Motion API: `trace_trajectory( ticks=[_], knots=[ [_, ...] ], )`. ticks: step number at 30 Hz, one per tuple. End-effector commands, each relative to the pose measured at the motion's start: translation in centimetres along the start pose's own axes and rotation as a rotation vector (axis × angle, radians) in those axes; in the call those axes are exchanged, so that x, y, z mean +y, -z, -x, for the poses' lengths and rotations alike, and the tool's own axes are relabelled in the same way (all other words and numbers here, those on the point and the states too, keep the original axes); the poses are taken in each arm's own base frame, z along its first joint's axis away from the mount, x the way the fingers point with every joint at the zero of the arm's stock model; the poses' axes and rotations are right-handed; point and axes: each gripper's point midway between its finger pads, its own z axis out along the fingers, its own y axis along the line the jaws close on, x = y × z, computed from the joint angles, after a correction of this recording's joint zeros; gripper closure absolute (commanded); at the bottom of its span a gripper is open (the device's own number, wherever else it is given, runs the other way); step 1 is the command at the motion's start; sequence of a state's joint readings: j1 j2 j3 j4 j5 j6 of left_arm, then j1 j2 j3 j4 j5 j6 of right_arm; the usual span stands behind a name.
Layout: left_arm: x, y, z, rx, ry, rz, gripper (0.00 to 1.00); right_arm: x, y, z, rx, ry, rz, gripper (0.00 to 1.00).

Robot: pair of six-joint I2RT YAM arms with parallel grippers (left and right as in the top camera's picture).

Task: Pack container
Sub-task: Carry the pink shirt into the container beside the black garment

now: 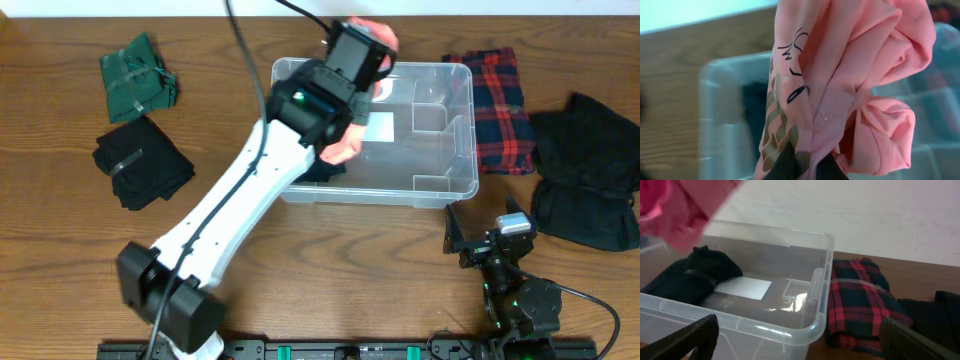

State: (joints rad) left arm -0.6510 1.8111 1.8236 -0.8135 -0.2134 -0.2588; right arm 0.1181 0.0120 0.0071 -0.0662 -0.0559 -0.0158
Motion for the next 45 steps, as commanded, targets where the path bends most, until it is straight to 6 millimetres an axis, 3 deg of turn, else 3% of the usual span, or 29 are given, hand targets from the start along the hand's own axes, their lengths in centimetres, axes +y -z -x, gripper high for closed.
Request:
trace_trajectory(
  ticks=[1,9,16,23,30,38,45],
  knots=[
    [-3.1,-0.5,-0.7,0.046,0.025,-0.144,0.94,0.2,0.0,0.0,0.0,0.016,0.008,0.01],
    [-4.2,-2.7,-1.5,0.086,0.046,-0.173,0.94,0.2,0.0,0.0,0.0,0.016,0.008,0.01],
    [-6.6,-3.0,-1.2,0.087,0.052,-0.296,0.94,0.2,0.0,0.0,0.0,0.016,0.008,0.01],
    [-6.6,-3.0,-1.0,0.078,0.053,-0.296,0.94,0.2,0.0,0.0,0.0,0.016,0.008,0.01],
    [-3.1,-3.8,-0.6,0.024,0.041,-0.077,0.94,0.2,0.0,0.0,0.0,0.016,0.008,0.01],
    [-1.8,-4.0,-0.9,-0.012,-0.057,0.096,0.94,0.2,0.0,0.0,0.0,0.016,0.008,0.01],
    [-0.3,-7.1,-2.7,0.022,-0.113,0.258,0.94,0.2,0.0,0.0,0.0,0.016,0.008,0.01]
  ],
)
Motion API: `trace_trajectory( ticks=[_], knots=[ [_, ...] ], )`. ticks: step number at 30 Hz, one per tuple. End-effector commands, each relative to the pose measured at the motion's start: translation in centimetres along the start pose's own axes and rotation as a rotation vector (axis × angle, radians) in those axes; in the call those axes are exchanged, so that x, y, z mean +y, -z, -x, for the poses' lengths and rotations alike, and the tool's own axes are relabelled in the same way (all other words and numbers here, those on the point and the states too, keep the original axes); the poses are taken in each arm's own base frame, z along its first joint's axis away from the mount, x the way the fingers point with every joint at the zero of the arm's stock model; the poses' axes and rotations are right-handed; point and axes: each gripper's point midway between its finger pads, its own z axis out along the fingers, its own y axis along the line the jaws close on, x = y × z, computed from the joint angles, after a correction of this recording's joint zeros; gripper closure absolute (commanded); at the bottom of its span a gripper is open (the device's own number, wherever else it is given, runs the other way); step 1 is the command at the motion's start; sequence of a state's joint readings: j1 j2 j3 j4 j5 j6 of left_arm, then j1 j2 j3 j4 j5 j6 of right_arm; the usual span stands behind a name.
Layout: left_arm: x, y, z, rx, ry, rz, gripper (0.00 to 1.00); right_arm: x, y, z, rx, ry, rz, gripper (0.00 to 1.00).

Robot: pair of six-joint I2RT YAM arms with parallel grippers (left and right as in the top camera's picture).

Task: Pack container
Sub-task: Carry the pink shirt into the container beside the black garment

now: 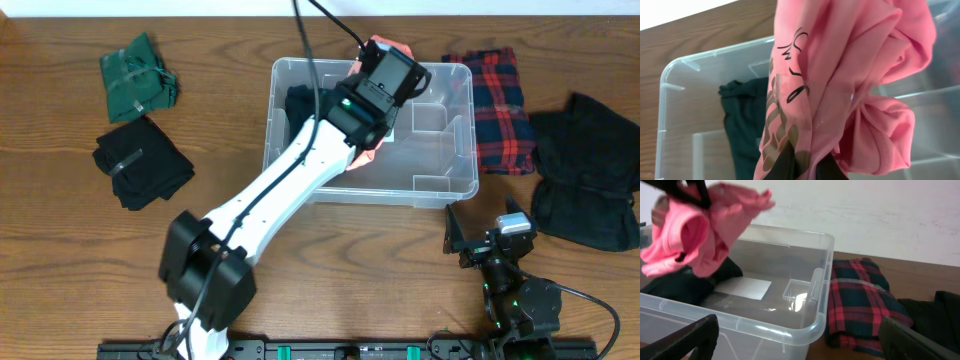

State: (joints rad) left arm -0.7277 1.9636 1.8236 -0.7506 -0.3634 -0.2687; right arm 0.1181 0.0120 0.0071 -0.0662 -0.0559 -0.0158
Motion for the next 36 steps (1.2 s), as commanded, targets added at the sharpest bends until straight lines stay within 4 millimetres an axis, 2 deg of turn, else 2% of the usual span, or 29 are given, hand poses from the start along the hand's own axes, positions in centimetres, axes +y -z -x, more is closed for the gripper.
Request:
trace_trajectory(
  ticks=[1,7,10,16,19,21,23,25,26,31,36],
  knots=[
    [2.1,-2.4,-0.7,0.006,-0.042,0.17,0.94,0.2,0.0,0.0,0.0,0.016,0.008,0.01],
    [2.1,-5.2,-2.6,0.057,-0.082,0.229,0.94,0.2,0.0,0.0,0.0,0.016,0.008,0.01],
    [2.6,-6.0,-3.0,0.058,-0.096,0.278,0.94,0.2,0.0,0.0,0.0,0.016,0.008,0.01],
    [2.0,-7.1,-3.8,0.083,-0.103,0.262,0.92,0.2,0.0,0.0,0.0,0.016,0.008,0.01],
    [1.5,-7.5,-4.2,0.099,-0.105,0.24,0.71,0.2,0.0,0.0,0.0,0.016,0.008,0.01],
    [1.5,-7.5,-4.2,0.099,-0.105,0.239,0.64,0.2,0.0,0.0,0.0,0.016,0.008,0.01],
    [1.3,-7.5,-4.2,0.096,-0.1,0.228,0.5,0.2,0.0,0.0,0.0,0.016,0.008,0.01],
    [0.7,-7.6,-4.4,0.107,-0.096,0.193,0.3,0.2,0.0,0.0,0.0,0.016,0.008,0.01],
    [0.2,-7.7,-4.6,0.117,-0.093,0.162,0.25,0.2,0.0,0.0,0.0,0.016,0.008,0.01],
    [-1.9,-7.5,-4.7,0.14,-0.071,0.032,0.21,0.2,0.0,0.0,0.0,0.016,0.008,0.01],
    [-3.6,-5.6,-3.4,0.119,-0.039,-0.093,0.21,0.2,0.0,0.0,0.0,0.016,0.008,0.01]
  ],
)
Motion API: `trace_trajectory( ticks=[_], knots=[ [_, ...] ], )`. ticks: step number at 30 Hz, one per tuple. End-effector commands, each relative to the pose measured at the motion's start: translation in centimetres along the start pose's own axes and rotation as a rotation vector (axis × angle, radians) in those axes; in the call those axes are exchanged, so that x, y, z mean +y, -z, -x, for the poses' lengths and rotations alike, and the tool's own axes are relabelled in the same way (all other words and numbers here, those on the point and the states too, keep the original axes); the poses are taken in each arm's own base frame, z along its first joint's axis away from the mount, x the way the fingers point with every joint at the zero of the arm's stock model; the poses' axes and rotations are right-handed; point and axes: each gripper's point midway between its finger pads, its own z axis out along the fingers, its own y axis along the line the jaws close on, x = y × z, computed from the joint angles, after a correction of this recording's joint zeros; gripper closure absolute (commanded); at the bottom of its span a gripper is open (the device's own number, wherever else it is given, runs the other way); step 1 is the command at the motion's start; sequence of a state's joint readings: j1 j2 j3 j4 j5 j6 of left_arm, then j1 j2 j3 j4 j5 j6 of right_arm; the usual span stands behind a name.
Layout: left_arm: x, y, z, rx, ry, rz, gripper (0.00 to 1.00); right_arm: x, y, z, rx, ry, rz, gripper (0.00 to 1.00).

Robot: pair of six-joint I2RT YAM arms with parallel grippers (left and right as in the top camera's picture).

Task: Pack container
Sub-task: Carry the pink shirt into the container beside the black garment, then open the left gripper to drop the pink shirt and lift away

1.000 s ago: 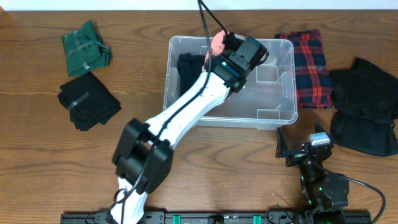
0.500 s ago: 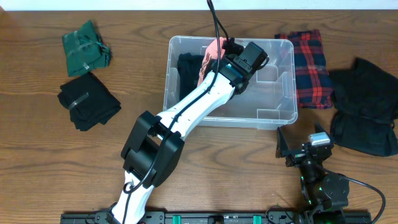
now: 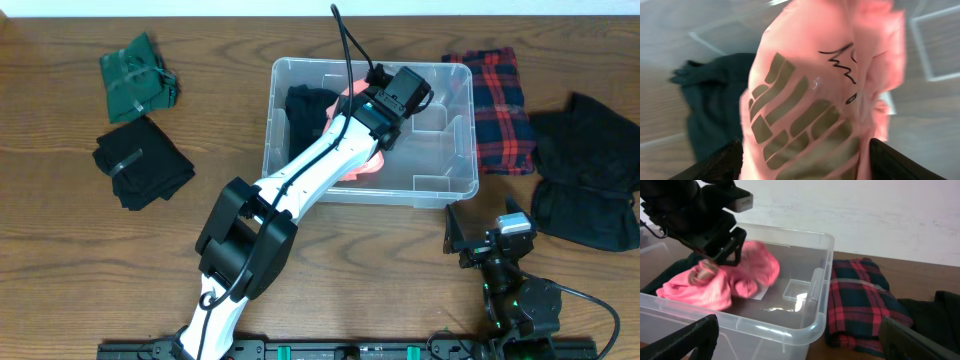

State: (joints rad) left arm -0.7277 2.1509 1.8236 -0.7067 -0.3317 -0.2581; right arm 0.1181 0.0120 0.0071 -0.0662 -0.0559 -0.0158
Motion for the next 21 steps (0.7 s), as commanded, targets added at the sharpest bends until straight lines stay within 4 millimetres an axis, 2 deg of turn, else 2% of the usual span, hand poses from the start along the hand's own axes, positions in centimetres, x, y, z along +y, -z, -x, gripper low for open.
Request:
trace_trajectory(
  ticks=[1,6,7,8,9,11,13,18,21],
  knots=[
    [-1.3,2.6,1.5,-0.03,0.026,-0.132,0.21,0.2,0.0,0.0,0.0,0.016,0.008,0.01],
    [-1.4,5.8,3.0,-0.083,0.047,-0.202,0.21,0.2,0.0,0.0,0.0,0.016,0.008,0.01],
    [-1.3,6.2,3.2,-0.09,0.049,-0.203,0.23,0.2,0.0,0.0,0.0,0.016,0.008,0.01],
    [-1.2,6.4,3.3,-0.095,0.051,-0.205,0.3,0.2,0.0,0.0,0.0,0.016,0.008,0.01],
    [-1.2,6.5,3.4,-0.097,0.051,-0.205,0.47,0.2,0.0,0.0,0.0,0.016,0.008,0.01],
    [-1.2,6.4,3.3,-0.094,0.05,-0.205,0.71,0.2,0.0,0.0,0.0,0.016,0.008,0.01],
    [-1.3,5.9,3.0,-0.082,0.046,-0.201,0.89,0.2,0.0,0.0,0.0,0.016,0.008,0.01],
    [-1.4,4.5,1.7,-0.044,0.033,-0.184,0.91,0.2,0.0,0.0,0.0,0.016,0.008,0.01],
    [-1.1,4.1,1.6,-0.045,-0.018,-0.171,0.91,0.2,0.0,0.0,0.0,0.016,0.008,0.01]
  ],
)
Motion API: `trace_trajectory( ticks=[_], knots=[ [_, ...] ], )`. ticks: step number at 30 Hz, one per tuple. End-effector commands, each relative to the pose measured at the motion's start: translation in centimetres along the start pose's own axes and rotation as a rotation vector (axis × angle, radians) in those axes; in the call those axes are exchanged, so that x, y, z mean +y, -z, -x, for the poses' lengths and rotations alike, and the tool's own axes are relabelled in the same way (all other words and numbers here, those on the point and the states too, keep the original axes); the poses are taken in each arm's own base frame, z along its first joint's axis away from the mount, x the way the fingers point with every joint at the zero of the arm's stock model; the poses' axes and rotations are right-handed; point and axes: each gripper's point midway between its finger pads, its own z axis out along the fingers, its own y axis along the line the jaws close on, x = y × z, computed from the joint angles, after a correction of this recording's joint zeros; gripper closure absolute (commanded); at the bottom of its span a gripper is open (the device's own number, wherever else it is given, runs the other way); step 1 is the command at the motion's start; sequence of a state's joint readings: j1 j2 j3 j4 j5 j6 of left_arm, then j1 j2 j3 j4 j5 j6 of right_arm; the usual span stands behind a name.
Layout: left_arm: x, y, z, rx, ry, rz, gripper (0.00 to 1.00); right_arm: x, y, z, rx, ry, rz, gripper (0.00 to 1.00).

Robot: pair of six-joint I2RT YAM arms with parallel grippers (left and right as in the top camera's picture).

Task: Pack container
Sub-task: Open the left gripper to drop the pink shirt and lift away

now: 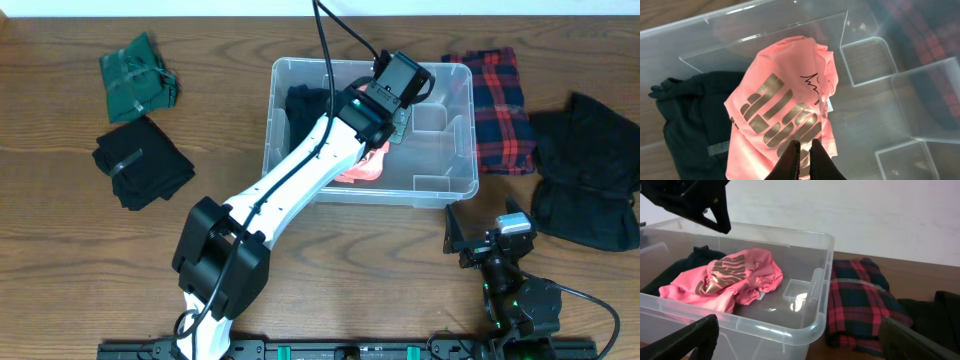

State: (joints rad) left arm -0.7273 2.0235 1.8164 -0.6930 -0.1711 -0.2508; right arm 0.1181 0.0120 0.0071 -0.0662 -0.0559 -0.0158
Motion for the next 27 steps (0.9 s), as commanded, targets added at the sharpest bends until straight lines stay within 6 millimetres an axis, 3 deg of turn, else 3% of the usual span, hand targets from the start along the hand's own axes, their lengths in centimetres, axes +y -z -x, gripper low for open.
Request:
trace_trajectory(
  ticks=[1,15,23,27],
  knots=[
    [0.9,-1.2,-0.8,0.03,-0.064,0.024,0.94,0.2,0.0,0.0,0.0,0.016,0.008,0.01],
    [6.4,-1.9,-0.1,0.034,0.03,0.132,0.94,0.2,0.0,0.0,0.0,0.016,0.008,0.01],
    [7.2,-5.4,-3.8,0.156,0.03,0.166,0.94,0.2,0.0,0.0,0.0,0.016,0.008,0.01],
    [5.9,-6.9,-5.9,0.236,0.028,0.097,0.94,0.2,0.0,0.0,0.0,0.016,0.008,0.01]
  ],
)
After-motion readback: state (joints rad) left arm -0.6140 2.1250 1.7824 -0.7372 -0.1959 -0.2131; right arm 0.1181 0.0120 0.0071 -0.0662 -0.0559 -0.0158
